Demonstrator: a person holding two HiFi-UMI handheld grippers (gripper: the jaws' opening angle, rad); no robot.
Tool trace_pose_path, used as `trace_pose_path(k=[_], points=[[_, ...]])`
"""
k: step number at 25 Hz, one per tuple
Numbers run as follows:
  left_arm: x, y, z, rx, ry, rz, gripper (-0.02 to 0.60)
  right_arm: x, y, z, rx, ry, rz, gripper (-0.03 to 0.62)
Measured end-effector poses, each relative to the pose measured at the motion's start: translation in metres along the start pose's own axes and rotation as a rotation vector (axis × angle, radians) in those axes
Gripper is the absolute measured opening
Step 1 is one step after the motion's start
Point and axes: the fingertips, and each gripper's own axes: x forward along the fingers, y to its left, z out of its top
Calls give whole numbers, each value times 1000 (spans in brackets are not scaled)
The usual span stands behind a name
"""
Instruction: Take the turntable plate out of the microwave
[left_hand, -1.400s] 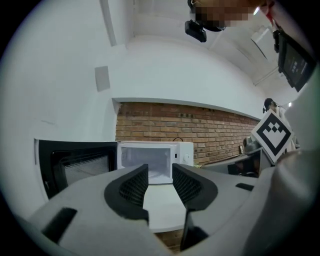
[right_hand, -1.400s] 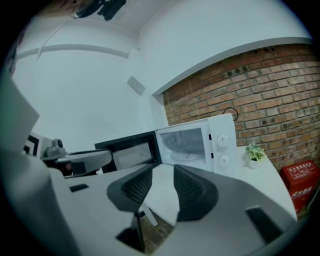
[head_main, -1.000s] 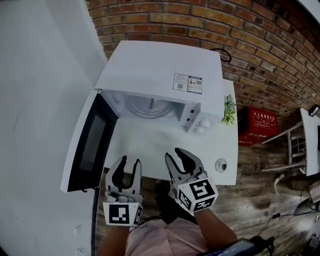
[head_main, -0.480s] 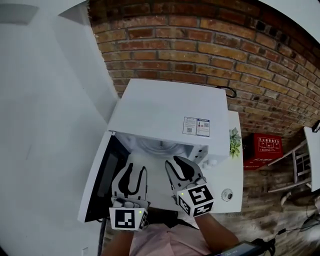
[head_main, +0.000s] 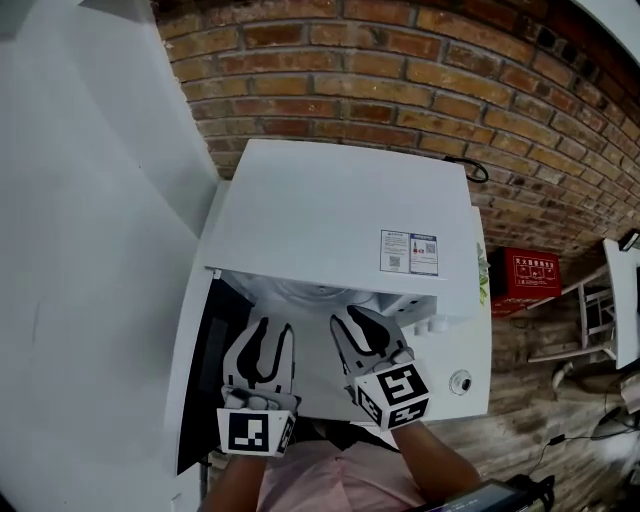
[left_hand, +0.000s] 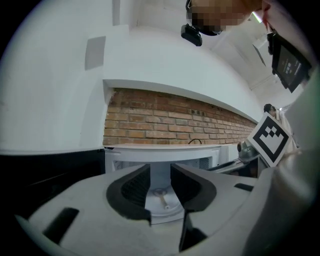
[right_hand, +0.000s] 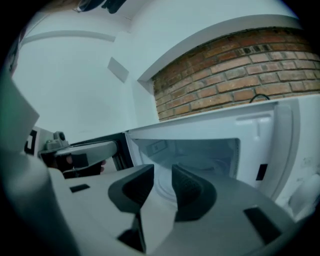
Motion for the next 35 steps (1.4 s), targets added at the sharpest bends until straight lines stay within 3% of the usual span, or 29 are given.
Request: trace_pose_path(k=[8, 18, 26, 35], points=[[20, 18, -51, -45, 100, -46, 130, 38, -19, -51, 60, 118, -77, 118], [36, 21, -96, -120, 202, -72, 129, 79, -44, -90, 29, 200, -167, 137], [27, 22, -99, -120, 228, -72, 130, 95, -43, -93, -81, 254, -199, 144], [16, 13, -87, -104, 215, -83, 130, 74, -22, -105, -47, 296, -166, 130]])
